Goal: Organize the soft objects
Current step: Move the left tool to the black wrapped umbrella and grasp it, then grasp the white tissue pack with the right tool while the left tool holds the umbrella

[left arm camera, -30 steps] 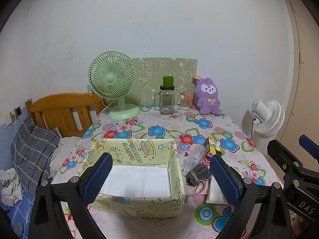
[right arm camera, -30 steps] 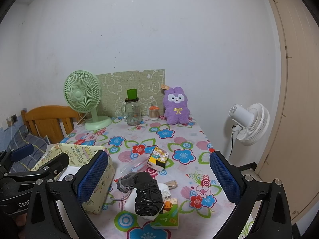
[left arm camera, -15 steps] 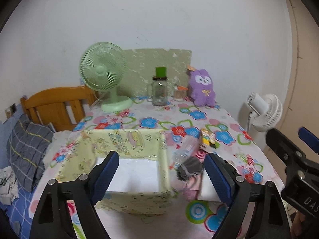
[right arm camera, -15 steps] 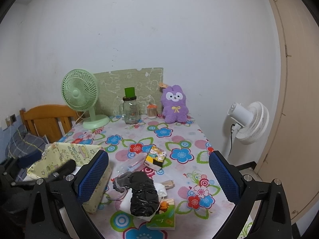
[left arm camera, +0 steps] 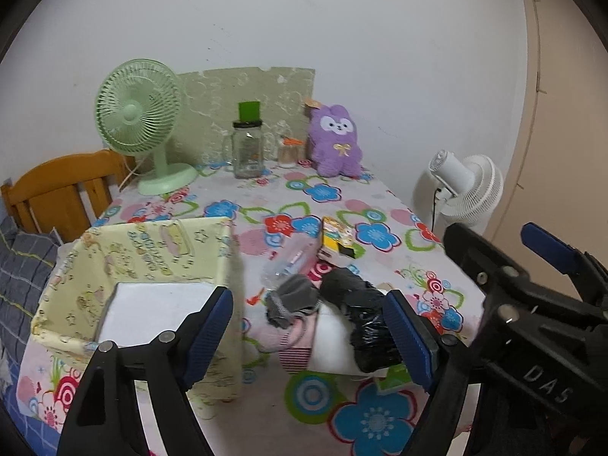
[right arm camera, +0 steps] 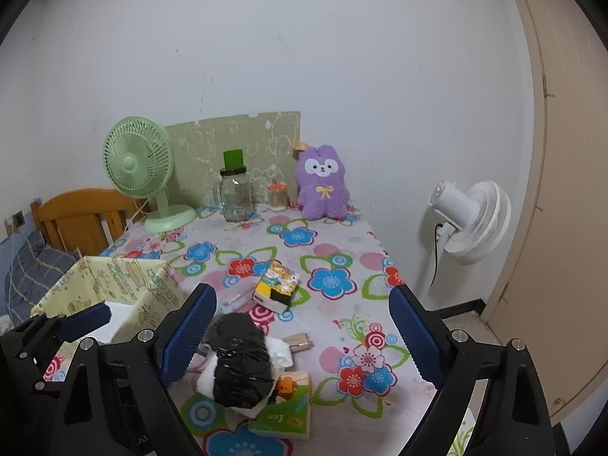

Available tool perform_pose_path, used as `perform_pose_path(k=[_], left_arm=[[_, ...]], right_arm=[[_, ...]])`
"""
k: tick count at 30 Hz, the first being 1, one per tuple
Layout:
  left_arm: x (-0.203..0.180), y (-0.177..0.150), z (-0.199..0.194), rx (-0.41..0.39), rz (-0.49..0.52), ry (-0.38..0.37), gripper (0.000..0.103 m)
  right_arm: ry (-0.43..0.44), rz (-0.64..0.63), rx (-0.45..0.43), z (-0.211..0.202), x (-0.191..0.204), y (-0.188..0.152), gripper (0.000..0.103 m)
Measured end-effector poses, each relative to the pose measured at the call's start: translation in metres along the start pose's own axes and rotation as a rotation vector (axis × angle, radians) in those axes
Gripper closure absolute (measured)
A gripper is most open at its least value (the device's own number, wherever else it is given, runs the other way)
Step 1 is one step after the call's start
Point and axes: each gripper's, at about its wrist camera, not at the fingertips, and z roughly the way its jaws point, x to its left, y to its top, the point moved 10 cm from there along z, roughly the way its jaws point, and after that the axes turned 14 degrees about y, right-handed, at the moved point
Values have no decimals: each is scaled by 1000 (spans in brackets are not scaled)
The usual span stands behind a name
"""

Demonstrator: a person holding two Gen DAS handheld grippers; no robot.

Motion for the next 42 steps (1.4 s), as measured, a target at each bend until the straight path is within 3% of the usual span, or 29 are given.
perform_pose_path(k=[14, 16, 21, 29, 42], left_arm=[[-46, -16, 35, 79, 76, -2, 30], [-51, -18, 40, 91, 84, -1, 34], [-57, -24, 49, 122, 96, -17, 54], [-56, -29, 49, 124, 106, -40, 68], [-33, -45, 41, 125, 154, 12, 72]], right_arm=[[-8, 44, 74, 23, -38, -26, 11], [-10, 51, 85, 26, -43, -29, 11], [-3, 63, 107, 34, -50, -37, 11], [19, 77, 139, 45, -48, -46, 11], [33, 54, 180, 46, -26, -56, 11]])
